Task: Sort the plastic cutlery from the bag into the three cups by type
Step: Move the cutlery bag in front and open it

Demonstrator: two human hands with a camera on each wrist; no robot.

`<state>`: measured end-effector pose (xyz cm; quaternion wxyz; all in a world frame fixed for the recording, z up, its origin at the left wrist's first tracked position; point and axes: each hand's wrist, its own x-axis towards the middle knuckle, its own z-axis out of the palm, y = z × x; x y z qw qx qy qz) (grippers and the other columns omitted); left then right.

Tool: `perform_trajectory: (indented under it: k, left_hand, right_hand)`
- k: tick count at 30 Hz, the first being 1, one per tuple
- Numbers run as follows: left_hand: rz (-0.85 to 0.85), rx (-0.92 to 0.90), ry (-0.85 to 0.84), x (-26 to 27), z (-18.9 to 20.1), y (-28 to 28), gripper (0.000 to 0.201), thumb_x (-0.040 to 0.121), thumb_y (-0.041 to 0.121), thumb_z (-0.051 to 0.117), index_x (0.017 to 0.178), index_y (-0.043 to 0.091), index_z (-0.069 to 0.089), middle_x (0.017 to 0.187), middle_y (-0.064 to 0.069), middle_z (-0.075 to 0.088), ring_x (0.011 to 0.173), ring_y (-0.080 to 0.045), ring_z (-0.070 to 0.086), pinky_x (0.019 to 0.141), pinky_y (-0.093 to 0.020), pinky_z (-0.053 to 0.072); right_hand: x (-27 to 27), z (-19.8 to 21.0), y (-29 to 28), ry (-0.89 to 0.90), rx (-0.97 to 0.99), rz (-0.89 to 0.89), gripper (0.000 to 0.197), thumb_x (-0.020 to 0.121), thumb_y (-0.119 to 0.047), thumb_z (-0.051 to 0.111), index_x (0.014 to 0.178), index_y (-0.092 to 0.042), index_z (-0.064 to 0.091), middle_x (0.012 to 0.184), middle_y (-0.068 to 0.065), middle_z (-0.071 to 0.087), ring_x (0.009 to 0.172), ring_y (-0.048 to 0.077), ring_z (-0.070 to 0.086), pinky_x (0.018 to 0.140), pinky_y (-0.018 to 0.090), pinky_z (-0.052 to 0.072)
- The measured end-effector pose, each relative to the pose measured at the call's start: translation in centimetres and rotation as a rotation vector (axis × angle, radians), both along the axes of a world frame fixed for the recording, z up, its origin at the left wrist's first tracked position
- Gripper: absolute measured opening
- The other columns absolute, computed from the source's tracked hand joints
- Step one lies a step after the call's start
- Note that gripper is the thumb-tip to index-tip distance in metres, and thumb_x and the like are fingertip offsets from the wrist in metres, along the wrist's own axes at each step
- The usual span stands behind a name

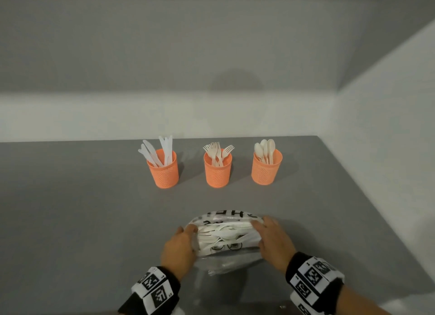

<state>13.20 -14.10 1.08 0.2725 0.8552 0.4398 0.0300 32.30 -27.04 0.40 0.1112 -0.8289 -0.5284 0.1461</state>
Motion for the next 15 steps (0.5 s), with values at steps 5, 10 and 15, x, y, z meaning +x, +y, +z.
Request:
perform_trajectory:
  k: [5, 10, 15]
  left_hand:
    - [0.024, 0.113, -0.127, 1.5, 2.2, 0.1, 0.038, 0.087, 0.005, 0.046, 0.121, 0.018, 0.056, 0.098, 0.002, 0.043, 0.097, -0.030, 0.060, 0.079, -0.030, 0.043]
    - [-0.019, 0.042, -0.047, 2.7, 1.6, 0.5, 0.041, 0.089, 0.011, 0.046, 0.129, 0.021, 0.051, 0.113, -0.007, 0.049, 0.104, -0.028, 0.055, 0.088, -0.029, 0.042]
    - [0.023, -0.066, -0.071, 3.5, 1.1, 0.2, 0.042, 0.092, 0.018, 0.051, 0.134, 0.017, 0.043, 0.123, -0.012, 0.046, 0.106, -0.028, 0.056, 0.093, -0.028, 0.040]
  right_hand:
    - [1.0, 1.5, -1.2, 0.058, 0.189, -0.059, 0.060, 0.079, 0.007, 0.045, 0.136, -0.014, 0.043, 0.118, 0.005, 0.042, 0.103, 0.021, 0.048, 0.089, 0.024, 0.043]
    - [2.4, 1.4, -2.3, -0.086, 0.150, -0.071, 0.059, 0.065, 0.004, 0.065, 0.121, -0.014, 0.060, 0.109, 0.008, 0.047, 0.093, 0.024, 0.055, 0.076, 0.027, 0.050]
    - [0.3, 3.0, -0.7, -0.423, 0.173, 0.147, 0.035, 0.048, -0.007, 0.086, 0.079, -0.013, 0.071, 0.075, 0.003, 0.059, 0.064, 0.016, 0.057, 0.050, 0.022, 0.040]
